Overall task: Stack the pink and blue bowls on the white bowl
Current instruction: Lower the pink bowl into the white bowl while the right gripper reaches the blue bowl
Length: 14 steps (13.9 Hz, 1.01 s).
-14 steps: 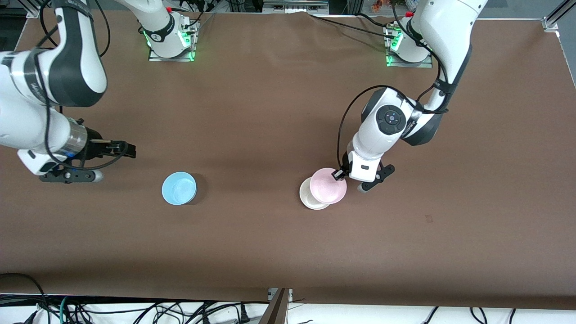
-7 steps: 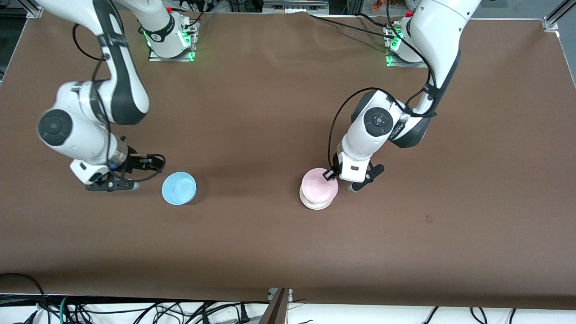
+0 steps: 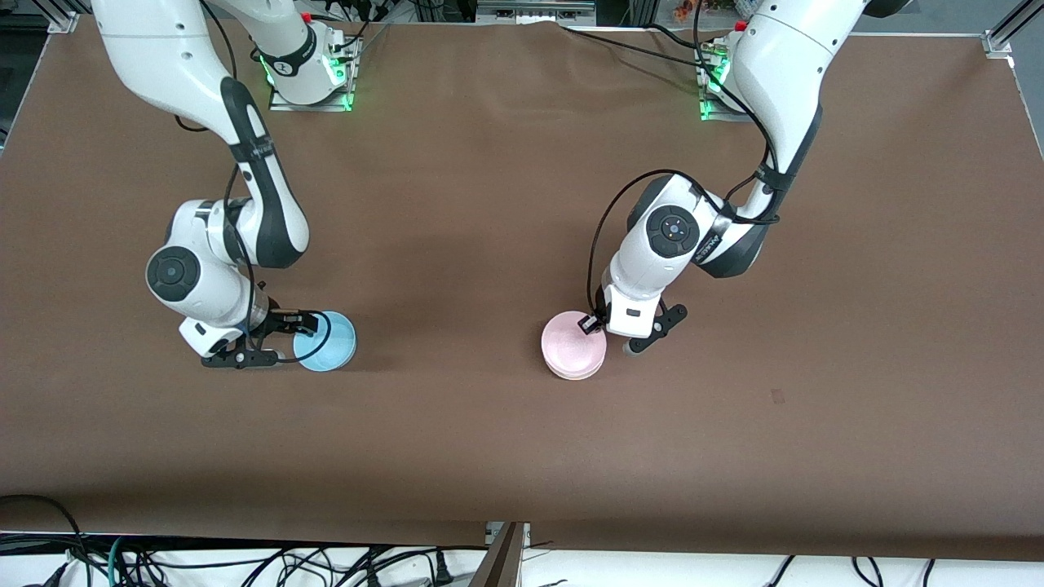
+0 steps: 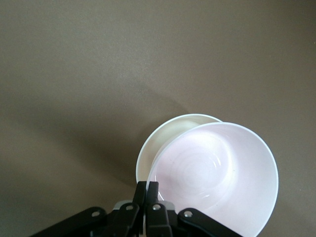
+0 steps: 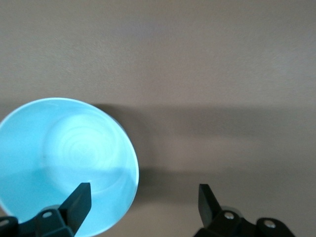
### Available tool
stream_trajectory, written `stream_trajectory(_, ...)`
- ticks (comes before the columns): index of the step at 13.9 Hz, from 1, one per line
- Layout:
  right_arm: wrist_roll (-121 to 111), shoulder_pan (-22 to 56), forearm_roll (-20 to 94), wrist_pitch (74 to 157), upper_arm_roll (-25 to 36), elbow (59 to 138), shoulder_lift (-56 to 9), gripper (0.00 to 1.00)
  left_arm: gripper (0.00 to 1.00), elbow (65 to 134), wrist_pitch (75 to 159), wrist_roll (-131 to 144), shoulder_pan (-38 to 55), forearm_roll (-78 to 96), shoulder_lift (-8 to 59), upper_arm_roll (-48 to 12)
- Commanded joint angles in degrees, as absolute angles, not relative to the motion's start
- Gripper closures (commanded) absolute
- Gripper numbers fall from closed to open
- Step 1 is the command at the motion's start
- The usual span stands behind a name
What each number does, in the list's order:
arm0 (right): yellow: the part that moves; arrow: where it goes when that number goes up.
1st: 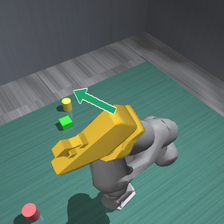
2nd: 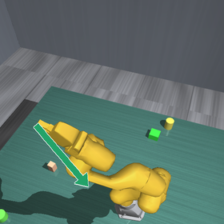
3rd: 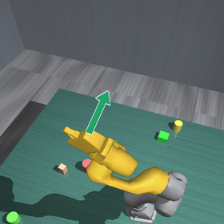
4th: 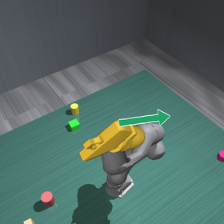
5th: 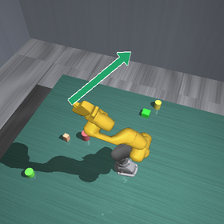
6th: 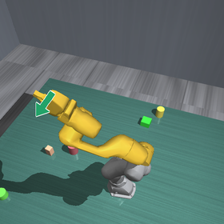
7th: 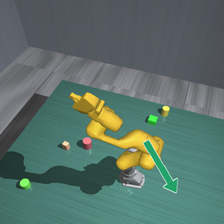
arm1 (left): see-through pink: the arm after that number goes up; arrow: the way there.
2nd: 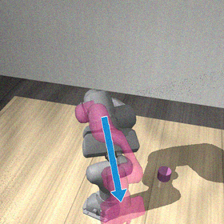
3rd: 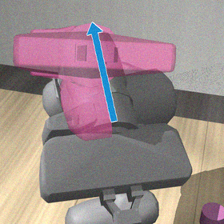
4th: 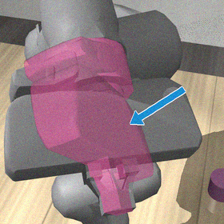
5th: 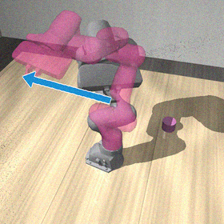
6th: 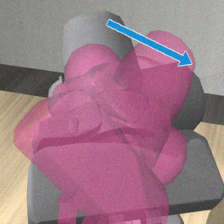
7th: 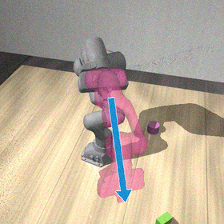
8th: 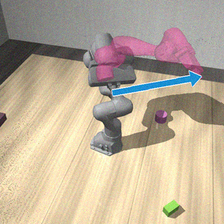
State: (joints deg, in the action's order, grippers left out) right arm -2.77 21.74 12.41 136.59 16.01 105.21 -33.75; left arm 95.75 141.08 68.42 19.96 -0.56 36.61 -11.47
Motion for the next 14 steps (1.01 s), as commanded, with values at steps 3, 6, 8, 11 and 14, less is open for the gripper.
stream_trajectory(3, -6.0, 21.5, 16.3, 139.4, 16.0, 104.2, -35.7, 0.16, 0.82, 94.0, 140.7, 70.0, 20.7, -2.9, 38.3, -10.5)
stream_trajectory(6, -5.9, 21.4, 16.3, 139.4, 16.0, 104.2, -35.7, 0.33, 0.52, 94.0, 140.8, 70.0, 20.5, -2.8, 38.3, -10.5)
stream_trajectory(8, -5.9, 21.6, 16.3, 139.3, 16.0, 104.1, -35.6, 0.37, 0.52, 93.6, 140.8, 70.0, 20.4, -2.8, 38.1, -10.5)
stream_trajectory(11, -5.5, 21.9, 16.3, 139.0, 16.0, 103.4, -35.6, 0.53, 0.60, 92.3, 140.7, 70.0, 20.2, -2.8, 38.0, -10.5)
stream_trajectory(14, -5.6, 22.0, 17.8, 138.9, 16.0, 103.4, -35.5, 0.75, 0.67, 91.4, 140.0, 69.9, 20.0, -3.0, 37.4, -9.8)
